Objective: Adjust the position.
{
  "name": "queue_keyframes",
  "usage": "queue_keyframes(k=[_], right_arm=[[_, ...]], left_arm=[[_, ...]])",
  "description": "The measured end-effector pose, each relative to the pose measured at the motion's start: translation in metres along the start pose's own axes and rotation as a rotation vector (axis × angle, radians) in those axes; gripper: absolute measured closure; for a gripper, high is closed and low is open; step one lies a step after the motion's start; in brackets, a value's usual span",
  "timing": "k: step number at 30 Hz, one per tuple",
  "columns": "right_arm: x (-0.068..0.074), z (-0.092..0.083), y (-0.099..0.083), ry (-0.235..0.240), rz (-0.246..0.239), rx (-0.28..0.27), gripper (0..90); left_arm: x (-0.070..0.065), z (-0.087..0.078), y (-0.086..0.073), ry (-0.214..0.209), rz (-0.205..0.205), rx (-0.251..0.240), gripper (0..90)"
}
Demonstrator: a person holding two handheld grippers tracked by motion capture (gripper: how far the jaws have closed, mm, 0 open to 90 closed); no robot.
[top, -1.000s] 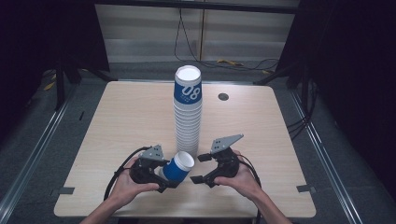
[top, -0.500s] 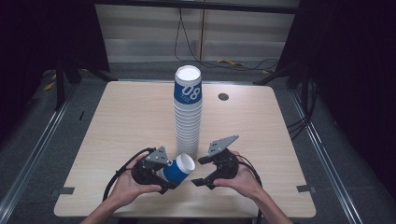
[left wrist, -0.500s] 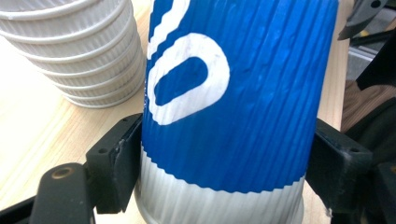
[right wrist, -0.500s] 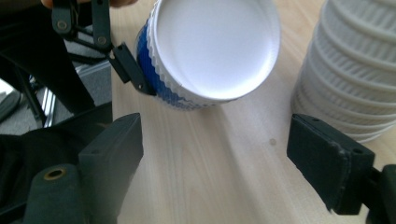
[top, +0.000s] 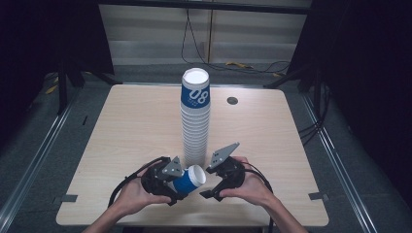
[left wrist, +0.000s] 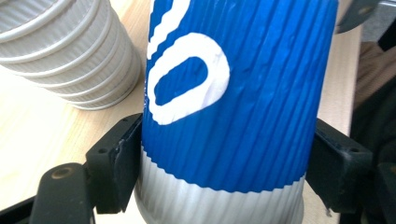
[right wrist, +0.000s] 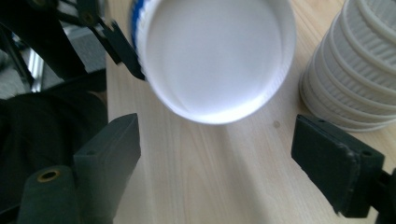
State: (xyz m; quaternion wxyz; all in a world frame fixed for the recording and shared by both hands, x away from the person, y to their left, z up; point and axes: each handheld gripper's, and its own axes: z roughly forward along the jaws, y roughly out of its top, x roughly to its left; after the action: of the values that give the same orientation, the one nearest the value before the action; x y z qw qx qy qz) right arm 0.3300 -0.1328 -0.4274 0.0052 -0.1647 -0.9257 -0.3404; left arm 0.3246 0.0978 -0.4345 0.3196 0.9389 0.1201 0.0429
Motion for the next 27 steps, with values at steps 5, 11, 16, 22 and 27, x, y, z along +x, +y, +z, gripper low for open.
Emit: queue_keyframes(k=[5,11,16,22,27], right_arm=[[0.0,-0.001,0.003,-0.005,0.001,0.031,18.0],[0.003,0.005,0.005,0.022,-0.017,0.082,19.9],[0.004,0.009,0.009,0.046,-0.036,0.112,21.3],[0.004,0.009,0.011,0.054,-0.045,0.131,21.1],[0.007,0.012,0.014,0.074,-0.039,0.163,21.2]], left_arm=[[0.0,0.001,0.002,-0.015,0.021,0.029,21.4],[-0.005,0.008,0.006,-0.034,0.052,0.073,21.4],[-0.005,0.011,0.008,-0.037,0.076,0.092,21.4],[-0.008,0.016,0.01,-0.04,0.094,0.126,21.4],[-0.012,0.021,0.013,-0.045,0.113,0.136,21.4]])
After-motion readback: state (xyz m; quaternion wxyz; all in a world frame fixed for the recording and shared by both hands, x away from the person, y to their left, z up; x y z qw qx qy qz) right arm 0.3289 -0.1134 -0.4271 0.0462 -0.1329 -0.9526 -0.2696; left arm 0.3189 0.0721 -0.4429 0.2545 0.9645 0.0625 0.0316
